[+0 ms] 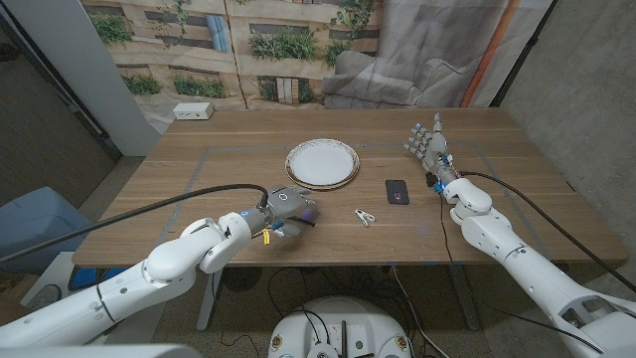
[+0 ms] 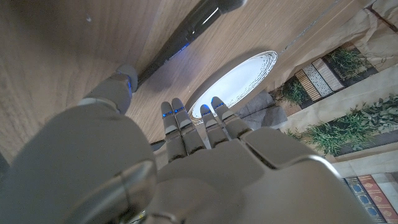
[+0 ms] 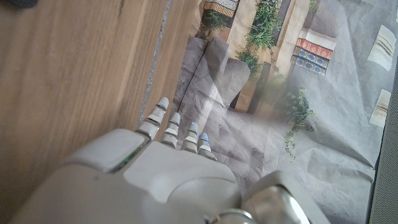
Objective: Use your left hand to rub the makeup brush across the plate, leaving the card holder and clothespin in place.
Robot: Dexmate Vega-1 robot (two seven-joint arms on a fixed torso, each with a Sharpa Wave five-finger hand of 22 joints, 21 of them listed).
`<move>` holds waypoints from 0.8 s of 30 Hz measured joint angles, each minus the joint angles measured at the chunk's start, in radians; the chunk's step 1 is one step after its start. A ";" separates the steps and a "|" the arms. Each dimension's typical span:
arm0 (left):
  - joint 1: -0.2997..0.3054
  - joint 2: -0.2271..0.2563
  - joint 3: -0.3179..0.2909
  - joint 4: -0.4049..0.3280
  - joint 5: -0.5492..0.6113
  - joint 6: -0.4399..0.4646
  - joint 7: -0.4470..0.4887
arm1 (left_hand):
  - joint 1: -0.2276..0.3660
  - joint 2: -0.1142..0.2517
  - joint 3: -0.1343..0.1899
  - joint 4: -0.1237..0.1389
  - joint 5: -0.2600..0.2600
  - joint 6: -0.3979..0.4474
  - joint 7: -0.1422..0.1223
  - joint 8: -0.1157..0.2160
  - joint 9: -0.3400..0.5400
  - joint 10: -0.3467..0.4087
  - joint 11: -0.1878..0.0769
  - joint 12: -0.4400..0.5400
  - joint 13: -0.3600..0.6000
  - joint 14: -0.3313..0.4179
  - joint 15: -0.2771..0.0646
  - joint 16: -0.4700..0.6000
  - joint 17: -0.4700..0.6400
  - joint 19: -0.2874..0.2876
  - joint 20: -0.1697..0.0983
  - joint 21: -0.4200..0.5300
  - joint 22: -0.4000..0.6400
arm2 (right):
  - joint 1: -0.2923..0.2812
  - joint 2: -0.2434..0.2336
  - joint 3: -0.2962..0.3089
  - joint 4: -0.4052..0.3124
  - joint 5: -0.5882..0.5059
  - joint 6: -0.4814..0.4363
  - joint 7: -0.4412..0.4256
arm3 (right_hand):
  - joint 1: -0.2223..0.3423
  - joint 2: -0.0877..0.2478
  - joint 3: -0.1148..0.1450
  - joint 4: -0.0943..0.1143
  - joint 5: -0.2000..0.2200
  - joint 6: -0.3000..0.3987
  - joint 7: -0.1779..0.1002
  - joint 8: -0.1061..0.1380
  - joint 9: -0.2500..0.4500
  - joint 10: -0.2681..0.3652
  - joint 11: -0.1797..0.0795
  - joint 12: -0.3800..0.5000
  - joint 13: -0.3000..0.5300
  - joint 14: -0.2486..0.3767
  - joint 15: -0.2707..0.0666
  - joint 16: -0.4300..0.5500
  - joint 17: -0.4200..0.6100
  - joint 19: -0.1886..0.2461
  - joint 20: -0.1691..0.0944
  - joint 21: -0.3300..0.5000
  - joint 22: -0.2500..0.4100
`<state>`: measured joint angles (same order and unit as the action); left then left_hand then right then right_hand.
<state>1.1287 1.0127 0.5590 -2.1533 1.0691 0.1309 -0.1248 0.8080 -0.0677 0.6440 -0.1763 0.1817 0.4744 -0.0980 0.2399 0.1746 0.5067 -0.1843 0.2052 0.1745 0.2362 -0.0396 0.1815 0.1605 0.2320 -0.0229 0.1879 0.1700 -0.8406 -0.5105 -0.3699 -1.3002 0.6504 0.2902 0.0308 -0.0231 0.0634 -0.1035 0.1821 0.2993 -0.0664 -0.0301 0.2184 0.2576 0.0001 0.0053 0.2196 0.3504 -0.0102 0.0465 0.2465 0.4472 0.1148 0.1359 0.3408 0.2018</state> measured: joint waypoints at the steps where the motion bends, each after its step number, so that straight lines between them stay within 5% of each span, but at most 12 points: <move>1: -0.001 -0.001 0.001 0.000 0.001 0.000 -0.001 | 0.000 0.000 -0.006 0.001 0.000 0.009 -0.002 0.000 0.000 0.009 0.000 0.003 -0.001 0.003 -0.003 0.000 0.000 0.000 0.000 0.002 0.000 | 0.000 0.000 0.000 0.000 0.000 0.000 0.000 | 0.000 0.000 0.000 0.000 0.000 0.000 0.000 0.000 0.000 0.000 0.000 0.000 0.000 0.000 0.000 0.000 0.000 0.000 0.000 0.000 0.000; 24: -0.022 -0.035 0.039 0.020 0.059 0.044 -0.033 | 0.038 0.020 -0.063 0.002 0.000 0.133 -0.002 -0.004 0.000 0.177 -0.019 0.003 -0.002 0.077 -0.002 0.007 0.000 0.043 0.000 0.009 0.000 | 0.000 0.001 0.000 0.000 -0.001 0.000 -0.001 | 0.000 0.000 0.000 0.000 0.000 0.000 0.000 0.000 0.000 0.000 0.000 0.000 0.000 0.000 0.000 0.000 0.000 0.000 0.000 0.000 0.000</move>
<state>1.1072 0.9779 0.5985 -2.1328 1.1286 0.1753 -0.1574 0.8460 -0.0480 0.5810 -0.1739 0.1817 0.6073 -0.1002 0.2360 0.1745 0.6841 -0.2035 0.2081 0.1720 0.3129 -0.0412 0.1888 0.1605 0.2752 -0.0232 0.1974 0.1699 -0.8403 -0.5100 -0.3699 -1.3001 0.6498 0.2902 0.0302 -0.0232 0.0634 -0.1035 0.1821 0.2992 -0.0664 -0.0301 0.2184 0.2576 0.0001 0.0053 0.2196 0.3504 -0.0102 0.0465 0.2465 0.4472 0.1148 0.1359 0.3408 0.2018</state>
